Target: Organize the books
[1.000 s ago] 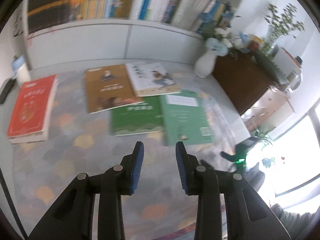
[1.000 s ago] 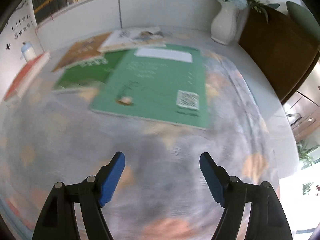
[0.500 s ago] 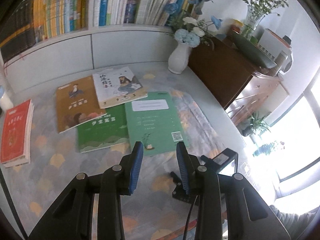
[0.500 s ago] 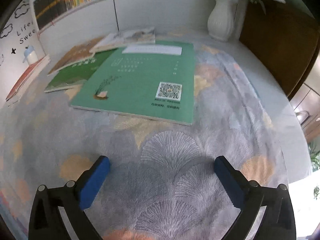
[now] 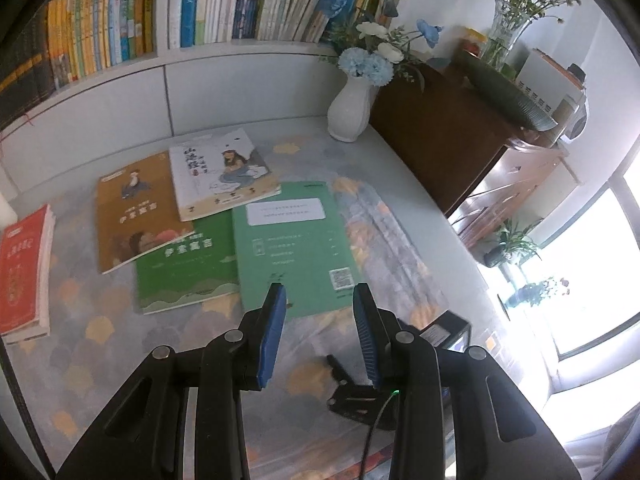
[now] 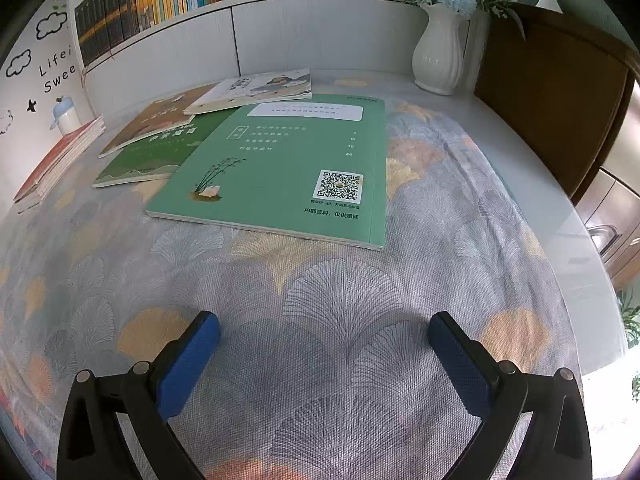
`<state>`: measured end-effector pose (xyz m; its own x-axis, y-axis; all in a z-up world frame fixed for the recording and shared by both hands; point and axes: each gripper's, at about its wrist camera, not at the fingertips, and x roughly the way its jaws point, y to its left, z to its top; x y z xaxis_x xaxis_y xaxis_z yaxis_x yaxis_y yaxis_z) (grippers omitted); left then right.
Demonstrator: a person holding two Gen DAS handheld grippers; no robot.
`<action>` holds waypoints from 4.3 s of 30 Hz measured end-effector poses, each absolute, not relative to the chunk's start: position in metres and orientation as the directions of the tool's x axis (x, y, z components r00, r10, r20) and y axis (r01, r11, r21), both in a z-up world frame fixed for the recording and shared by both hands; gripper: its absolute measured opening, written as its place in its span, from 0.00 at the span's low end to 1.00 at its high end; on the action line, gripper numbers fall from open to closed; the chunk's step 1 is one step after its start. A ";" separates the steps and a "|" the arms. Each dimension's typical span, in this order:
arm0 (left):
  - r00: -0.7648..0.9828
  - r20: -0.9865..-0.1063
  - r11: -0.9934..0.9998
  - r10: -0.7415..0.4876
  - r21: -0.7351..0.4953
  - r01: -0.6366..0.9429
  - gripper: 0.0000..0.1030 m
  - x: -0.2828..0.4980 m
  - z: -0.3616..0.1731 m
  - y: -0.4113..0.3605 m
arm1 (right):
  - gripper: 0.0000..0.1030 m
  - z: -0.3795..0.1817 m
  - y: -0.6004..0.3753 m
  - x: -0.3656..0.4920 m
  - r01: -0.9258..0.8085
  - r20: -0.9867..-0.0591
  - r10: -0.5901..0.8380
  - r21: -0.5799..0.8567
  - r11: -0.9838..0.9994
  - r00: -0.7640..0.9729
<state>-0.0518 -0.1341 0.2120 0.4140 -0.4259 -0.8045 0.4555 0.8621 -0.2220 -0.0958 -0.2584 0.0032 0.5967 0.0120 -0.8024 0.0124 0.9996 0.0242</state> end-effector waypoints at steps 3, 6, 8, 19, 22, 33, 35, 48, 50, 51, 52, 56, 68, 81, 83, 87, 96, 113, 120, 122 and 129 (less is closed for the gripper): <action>0.419 -0.804 0.857 -0.422 -0.203 0.474 0.31 -0.052 0.214 -0.143 | 1.00 0.003 -0.258 -0.096 0.012 -0.802 0.012 0.024 1.000 0.597; 0.415 -0.813 0.855 -0.408 -0.180 0.487 0.31 -0.053 0.210 -0.150 | 1.00 0.003 -0.258 -0.096 0.012 -0.802 0.012 0.024 1.000 0.597; 0.407 -0.819 0.854 -0.404 -0.179 0.489 0.31 -0.053 0.207 -0.152 | 1.00 0.003 -0.259 -0.096 0.012 -0.802 0.012 0.024 1.000 0.597; 0.390 -0.824 0.856 -0.412 -0.204 0.475 0.31 -0.046 0.199 -0.154 | 1.00 0.003 -0.258 -0.096 0.013 -0.802 0.012 0.024 1.000 0.597; 0.390 -0.828 0.860 -0.404 -0.198 0.470 0.31 -0.045 0.196 -0.153 | 1.00 0.003 -0.259 -0.096 0.013 -0.802 0.012 0.024 1.000 0.597; 0.390 -0.839 0.875 -0.379 -0.187 0.447 0.31 -0.046 0.188 -0.147 | 1.00 0.003 -0.259 -0.096 0.013 -0.802 0.012 0.024 1.000 0.597; 0.389 -0.838 0.875 -0.382 -0.193 0.444 0.31 -0.046 0.188 -0.146 | 1.00 0.003 -0.259 -0.095 0.013 -0.802 0.012 0.025 1.000 0.597; 0.403 -0.850 0.896 -0.340 -0.163 0.412 0.31 -0.045 0.181 -0.137 | 1.00 0.003 -0.259 -0.096 0.013 -0.802 0.012 0.024 1.000 0.598; 0.400 -0.857 0.904 -0.326 -0.158 0.398 0.31 -0.043 0.177 -0.133 | 1.00 0.003 -0.259 -0.095 0.013 -0.802 0.012 0.025 1.000 0.598; 0.398 -0.860 0.906 -0.319 -0.155 0.393 0.31 -0.043 0.176 -0.132 | 1.00 0.003 -0.259 -0.096 0.013 -0.802 0.012 0.025 1.000 0.598; 0.397 -0.862 0.908 -0.315 -0.153 0.389 0.31 -0.042 0.174 -0.130 | 1.00 0.003 -0.259 -0.095 0.013 -0.802 0.012 0.025 1.000 0.598; 0.403 -0.868 0.921 -0.291 -0.140 0.364 0.31 -0.039 0.170 -0.124 | 1.00 0.003 -0.259 -0.096 0.013 -0.802 0.012 0.025 1.000 0.598; 0.364 -0.893 0.951 -0.265 -0.179 0.253 0.31 -0.023 0.136 -0.082 | 1.00 0.003 -0.259 -0.095 0.013 -0.801 0.012 0.025 1.000 0.598; 0.287 -0.922 0.948 -0.259 -0.185 0.260 0.31 0.009 0.106 -0.087 | 1.00 0.004 -0.261 -0.091 -0.021 -0.826 0.049 0.045 0.999 0.562; 0.279 -0.923 0.946 -0.263 -0.190 0.262 0.31 0.016 0.101 -0.087 | 1.00 0.006 -0.266 -0.089 -0.101 -0.859 0.106 0.064 0.993 0.500; 0.245 -0.930 0.945 -0.274 -0.213 0.248 0.31 0.034 0.085 -0.090 | 1.00 0.005 -0.270 -0.107 -0.202 -0.869 0.144 0.053 0.978 0.474; 0.194 -0.942 0.940 -0.274 -0.220 0.260 0.31 0.066 0.057 -0.105 | 1.00 0.007 -0.275 -0.113 -0.261 -0.904 0.154 0.049 0.964 0.398; 0.176 -0.904 0.897 -0.391 -0.331 0.291 0.31 0.097 0.037 -0.127 | 0.52 0.017 -0.340 0.039 0.006 -0.854 0.246 0.280 0.960 0.458; 0.173 -0.901 0.885 -0.397 -0.326 0.333 0.31 0.090 0.037 -0.134 | 0.53 0.015 -0.328 0.044 -0.028 -0.845 0.290 0.311 0.950 0.450; 0.151 -0.901 0.875 -0.407 -0.337 0.347 0.31 0.082 0.037 -0.136 | 0.53 0.016 -0.332 0.040 -0.024 -0.844 0.304 0.327 0.945 0.442; 0.076 -0.913 0.843 -0.400 -0.334 0.423 0.31 0.023 0.032 -0.151 | 0.53 0.017 -0.351 -0.017 -0.012 -0.855 0.350 0.374 0.927 0.382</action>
<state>0.0232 -0.1507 0.0325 0.0764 -0.3998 -0.9134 0.4226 0.8427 -0.3335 -0.0172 -0.3512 0.0170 0.3822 0.3504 -0.8551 -0.0122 0.9272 0.3744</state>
